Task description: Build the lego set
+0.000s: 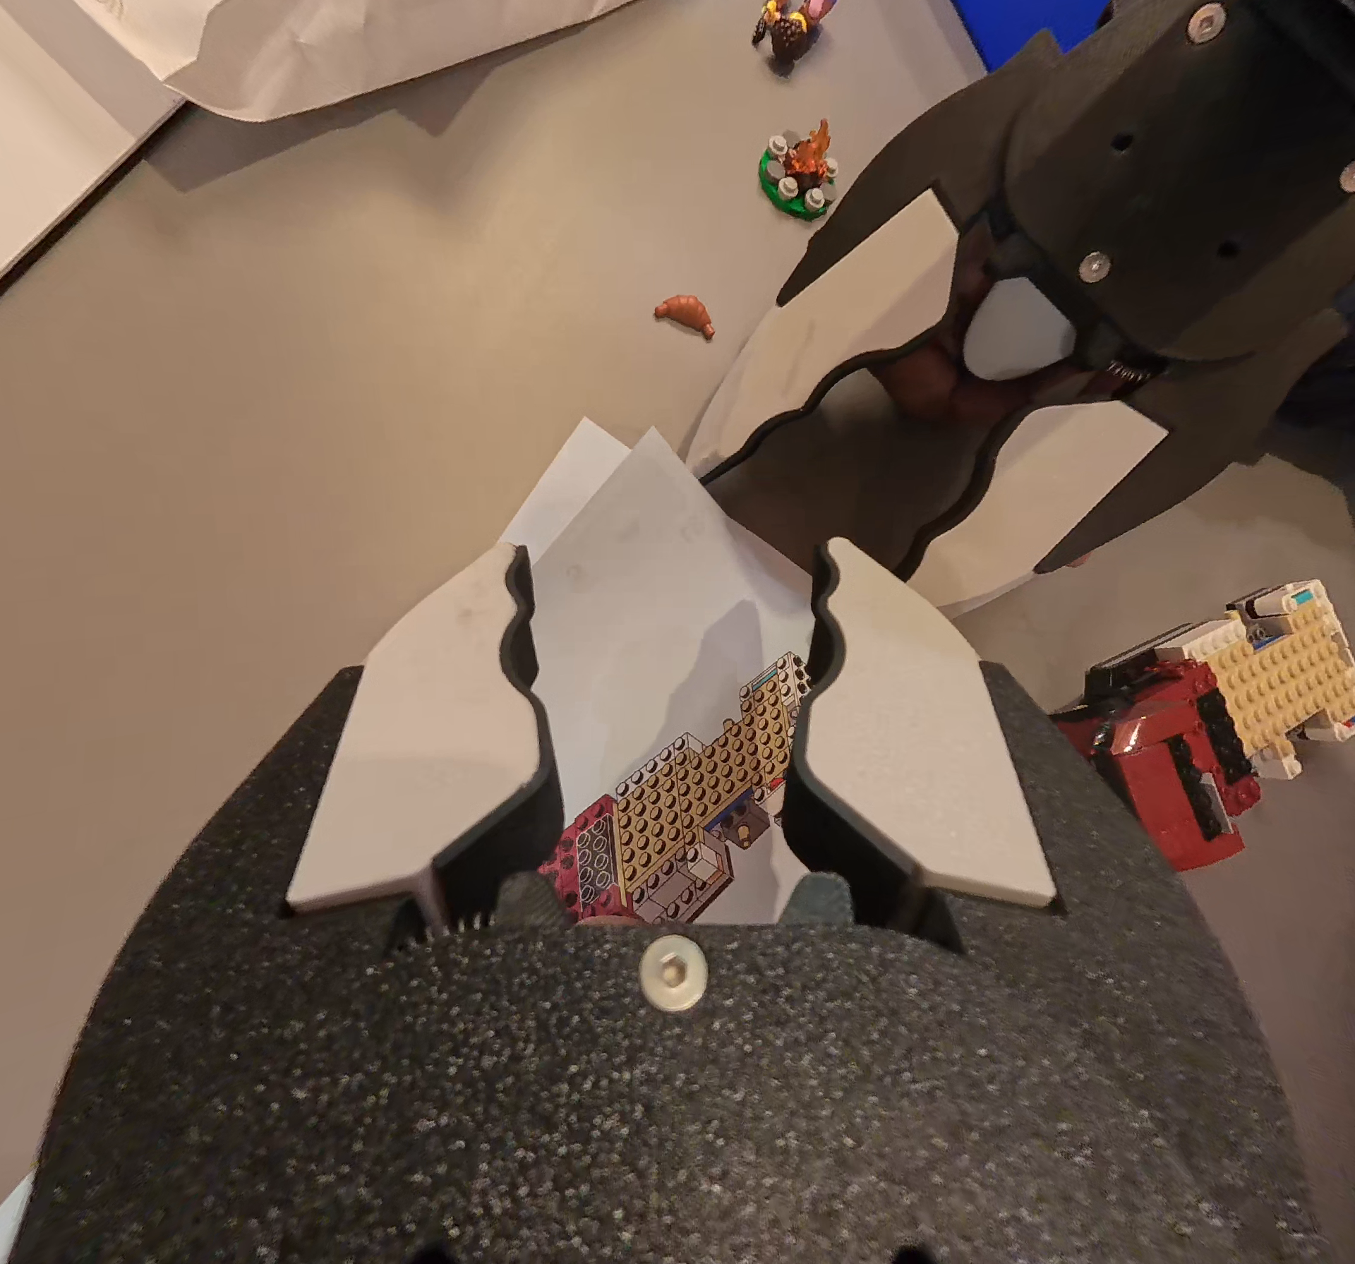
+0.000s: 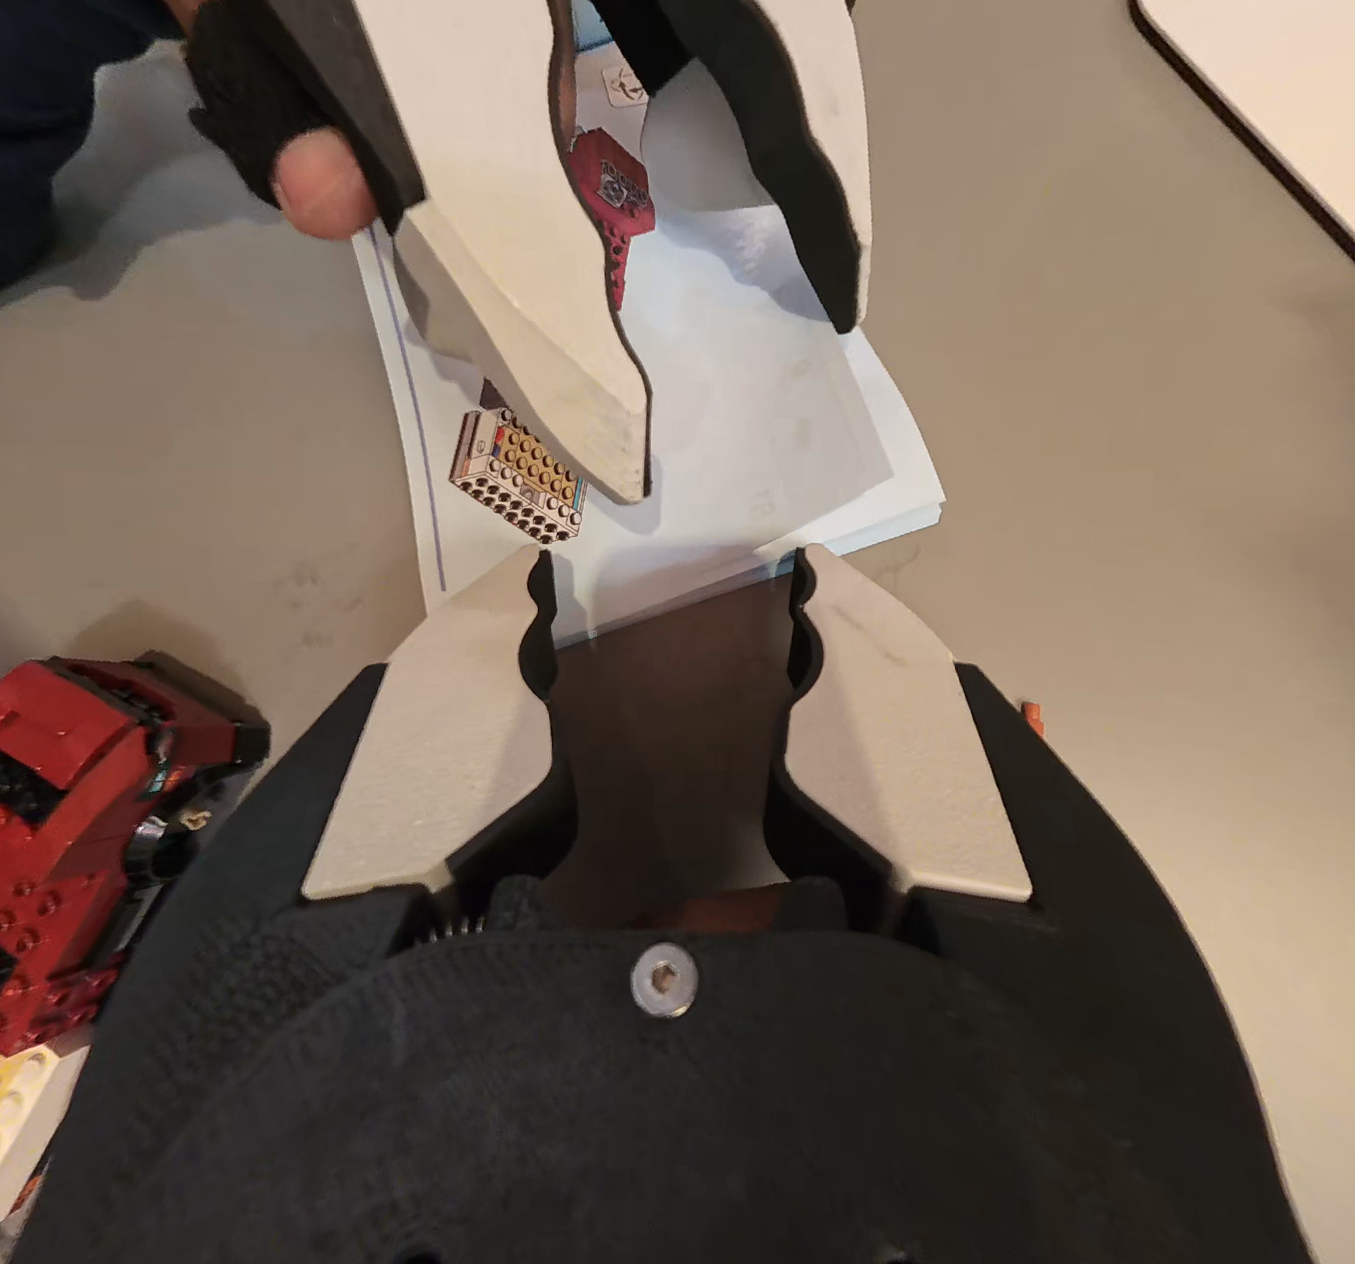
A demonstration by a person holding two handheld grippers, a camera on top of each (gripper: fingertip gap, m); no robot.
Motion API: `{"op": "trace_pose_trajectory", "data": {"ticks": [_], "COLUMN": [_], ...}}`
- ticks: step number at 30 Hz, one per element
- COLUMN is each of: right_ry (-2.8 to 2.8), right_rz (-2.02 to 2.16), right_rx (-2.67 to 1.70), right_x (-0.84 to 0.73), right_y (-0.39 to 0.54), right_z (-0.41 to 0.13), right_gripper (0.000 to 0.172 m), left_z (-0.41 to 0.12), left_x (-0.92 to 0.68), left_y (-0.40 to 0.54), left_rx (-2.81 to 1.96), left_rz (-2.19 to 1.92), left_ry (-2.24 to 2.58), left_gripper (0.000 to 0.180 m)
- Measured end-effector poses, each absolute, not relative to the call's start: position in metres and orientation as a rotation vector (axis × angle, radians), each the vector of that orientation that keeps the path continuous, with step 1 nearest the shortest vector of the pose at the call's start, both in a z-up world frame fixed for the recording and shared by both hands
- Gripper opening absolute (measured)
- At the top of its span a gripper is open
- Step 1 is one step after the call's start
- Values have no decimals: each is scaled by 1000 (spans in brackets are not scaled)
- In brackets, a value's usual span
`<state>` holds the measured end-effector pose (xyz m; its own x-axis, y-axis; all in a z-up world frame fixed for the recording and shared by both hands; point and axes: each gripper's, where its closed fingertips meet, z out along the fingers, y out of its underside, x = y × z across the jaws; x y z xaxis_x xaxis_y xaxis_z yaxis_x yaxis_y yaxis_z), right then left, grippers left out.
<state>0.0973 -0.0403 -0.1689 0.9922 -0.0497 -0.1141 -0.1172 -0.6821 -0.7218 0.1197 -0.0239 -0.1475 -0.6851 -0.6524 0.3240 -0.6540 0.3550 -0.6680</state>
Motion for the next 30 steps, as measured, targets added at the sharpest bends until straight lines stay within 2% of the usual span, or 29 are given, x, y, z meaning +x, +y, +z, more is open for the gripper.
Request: {"op": "trace_pose_trajectory", "data": {"ticks": [12,30], "right_ry": [-59,-122], "right_rz": [-43,207], "right_rx": [-2293,-2330], "right_x": [88,69], "right_y": [-47,-39], "right_z": [-164,-169], "right_gripper": [65,63], "left_z": [-146,-128], "left_x": [117,115], "left_y": [-20,-17], "left_rx": [1240,1261], "left_rz": [1274,1352], "left_ry": [-2565,-2567], "left_gripper": [73,74]}}
